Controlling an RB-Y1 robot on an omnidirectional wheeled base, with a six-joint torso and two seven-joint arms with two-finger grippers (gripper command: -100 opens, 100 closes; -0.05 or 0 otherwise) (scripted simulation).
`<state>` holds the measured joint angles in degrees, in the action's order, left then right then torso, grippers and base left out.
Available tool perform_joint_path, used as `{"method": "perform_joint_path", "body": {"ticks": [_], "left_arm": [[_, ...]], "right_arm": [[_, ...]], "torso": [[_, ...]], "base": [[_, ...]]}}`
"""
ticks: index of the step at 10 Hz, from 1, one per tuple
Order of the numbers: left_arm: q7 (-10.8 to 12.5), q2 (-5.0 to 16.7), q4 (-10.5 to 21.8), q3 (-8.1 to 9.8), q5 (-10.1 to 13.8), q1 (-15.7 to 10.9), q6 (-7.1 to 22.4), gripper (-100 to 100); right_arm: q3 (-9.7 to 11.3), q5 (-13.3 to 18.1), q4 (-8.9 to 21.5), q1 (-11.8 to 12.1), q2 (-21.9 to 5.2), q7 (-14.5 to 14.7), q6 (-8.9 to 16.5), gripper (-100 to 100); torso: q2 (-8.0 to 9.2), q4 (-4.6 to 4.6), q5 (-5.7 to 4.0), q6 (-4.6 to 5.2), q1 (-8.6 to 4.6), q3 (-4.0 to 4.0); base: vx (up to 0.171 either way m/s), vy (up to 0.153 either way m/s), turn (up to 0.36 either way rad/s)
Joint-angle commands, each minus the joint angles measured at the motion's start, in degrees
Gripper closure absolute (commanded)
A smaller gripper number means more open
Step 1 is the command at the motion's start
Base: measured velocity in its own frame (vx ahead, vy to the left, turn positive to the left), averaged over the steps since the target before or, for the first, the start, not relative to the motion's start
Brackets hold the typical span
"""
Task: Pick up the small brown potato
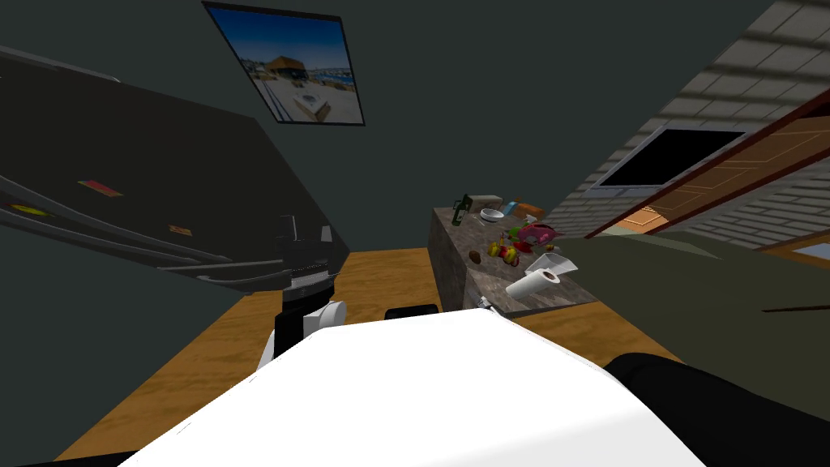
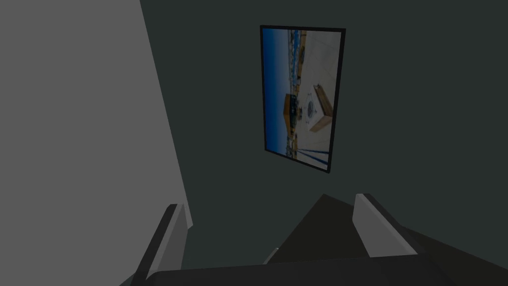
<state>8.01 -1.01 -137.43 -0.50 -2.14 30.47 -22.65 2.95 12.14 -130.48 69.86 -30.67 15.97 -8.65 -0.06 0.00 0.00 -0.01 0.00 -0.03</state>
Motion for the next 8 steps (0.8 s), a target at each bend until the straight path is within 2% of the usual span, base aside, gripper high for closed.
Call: {"method": "perform_joint_path", "body": {"ticks": [1, 2, 3, 4, 5, 6, 8], "left_arm": [[0.0, 0.0, 0.0, 0.00, 0.0, 0.0, 0.0, 0], [0.0, 0.0, 0.0, 0.00, 0.0, 0.0, 0.0, 0], [0.0, 0.0, 0.0, 0.00, 0.0, 0.0, 0.0, 0], [0.0, 0.0, 0.0, 0.00, 0.0, 0.0, 0.0, 0], [0.0, 0.0, 0.0, 0.00, 0.0, 0.0, 0.0, 0], [0.0, 0.0, 0.0, 0.00, 0.0, 0.0, 0.0, 0], [0.0, 0.0, 0.0, 0.00, 0.0, 0.0, 0.0, 0]], "right_arm": [[-0.4, 0.1, -0.4, 2.9, -2.3, 0.5, 1.9, -100], [-0.4, 0.1, -0.4, 3.7, -2.3, 0.5, 1.9, -100], [-0.7, 0.3, -0.2, 5.9, -4.2, 1.0, 3.1, -100], [-0.7, 0.3, -0.2, 6.6, -4.2, 1.0, 3.1, -100], [-1.0, 0.5, -0.1, 8.2, -6.0, 1.5, 4.3, -100], [-1.0, 0.5, -0.1, 9.3, -6.0, 1.5, 4.3, -100], [-1.8, 0.7, 0.0, 13.8, -9.6, 2.4, 6.6, -100]], "torso": [[0.00, 0.00, 0.00, 0.00, 0.00, 0.00], [-0.01, -0.01, 0.01, 0.00, 0.00, -0.01], [-0.01, 0.00, 0.00, 0.00, 0.01, -0.01], [-0.04, -0.01, 0.00, 0.00, 0.02, -0.02], [-0.03, -0.01, 0.00, 0.00, 0.02, -0.02], [-0.06, -0.01, 0.01, -0.01, 0.02, -0.03], [-0.08, -0.02, 0.01, -0.01, 0.02, -0.04]], "base": [[0.018, 0.004, 0.052], [0.017, 0.004, 0.026], [0.026, 0.008, 0.047], [0.022, 0.005, 0.027], [0.029, 0.007, 0.054], [0.027, 0.004, 0.027], [0.042, 0.011, 0.066]]}}
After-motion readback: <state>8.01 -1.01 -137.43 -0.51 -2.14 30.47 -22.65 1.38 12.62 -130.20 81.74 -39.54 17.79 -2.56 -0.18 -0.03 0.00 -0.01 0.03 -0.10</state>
